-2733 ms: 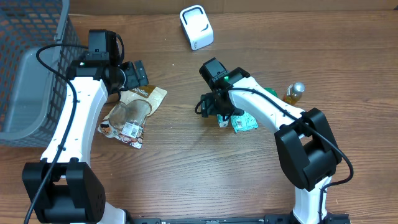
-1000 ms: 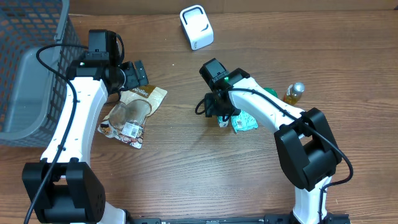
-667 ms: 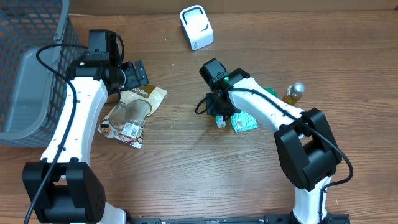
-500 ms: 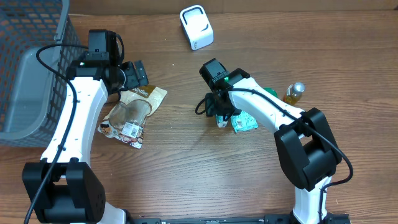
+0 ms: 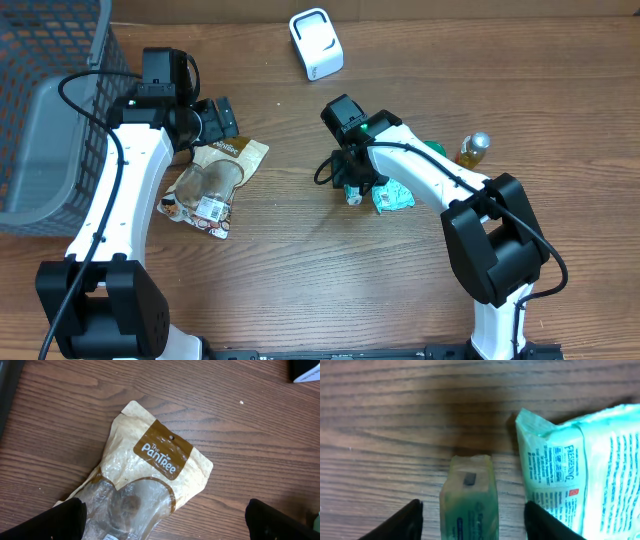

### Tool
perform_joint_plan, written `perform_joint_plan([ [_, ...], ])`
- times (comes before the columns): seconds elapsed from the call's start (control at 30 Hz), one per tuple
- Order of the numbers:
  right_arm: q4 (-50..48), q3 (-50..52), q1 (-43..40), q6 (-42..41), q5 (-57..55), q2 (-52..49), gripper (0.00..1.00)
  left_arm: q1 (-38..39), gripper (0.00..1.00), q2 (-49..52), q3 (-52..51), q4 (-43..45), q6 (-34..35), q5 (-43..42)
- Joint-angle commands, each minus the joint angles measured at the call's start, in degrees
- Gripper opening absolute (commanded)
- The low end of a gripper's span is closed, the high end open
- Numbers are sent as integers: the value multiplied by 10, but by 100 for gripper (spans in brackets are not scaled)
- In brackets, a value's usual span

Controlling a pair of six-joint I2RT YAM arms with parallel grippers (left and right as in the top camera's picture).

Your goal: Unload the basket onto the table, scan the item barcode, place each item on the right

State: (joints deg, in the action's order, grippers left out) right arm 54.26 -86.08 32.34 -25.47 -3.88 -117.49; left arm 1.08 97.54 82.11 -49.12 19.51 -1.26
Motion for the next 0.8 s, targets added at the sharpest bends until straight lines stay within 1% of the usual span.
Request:
perform_joint_plan([
  [0.0, 5, 3, 2, -2, -3, 23, 62, -2, 100, 6, -2, 1, -2, 2],
  [0.17, 12, 3, 2, -2, -3, 23, 62, -2, 100, 6, -2, 1, -2, 2],
  [0.2, 14, 3, 2, -2, -3, 23, 57, -2, 100, 6, -2, 1, -2, 2],
  [0.23, 14, 3, 2, -2, -3, 23, 42, -2, 100, 6, -2, 1, -2, 2],
  [0.27, 15, 3, 2, -2, -3, 23, 34, -2, 99, 6, -2, 1, -2, 2],
  [0.3, 16, 3, 2, -2, -3, 23, 30, -2, 100, 6, -2, 1, -2, 2],
  [0.4, 15, 3, 2, -2, -3, 23, 25, -2, 99, 6, -2, 1, -2, 2],
  [0.43, 15, 3, 2, -2, -3, 23, 26, -2, 100, 6, -2, 1, -2, 2],
  [0.5, 14, 3, 2, -2, -3, 23, 58, -2, 100, 6, -2, 1, -2, 2],
  [0.57, 11, 3, 2, -2, -3, 23, 60, -2, 100, 6, -2, 1, -2, 2],
  [0.67, -12, 2, 2, -2, -4, 23, 58, -2, 100, 6, -2, 1, -2, 2],
  [0.77, -37, -7, 1, 5, -8, 23, 61, -2, 100, 6, -2, 1, -2, 2],
])
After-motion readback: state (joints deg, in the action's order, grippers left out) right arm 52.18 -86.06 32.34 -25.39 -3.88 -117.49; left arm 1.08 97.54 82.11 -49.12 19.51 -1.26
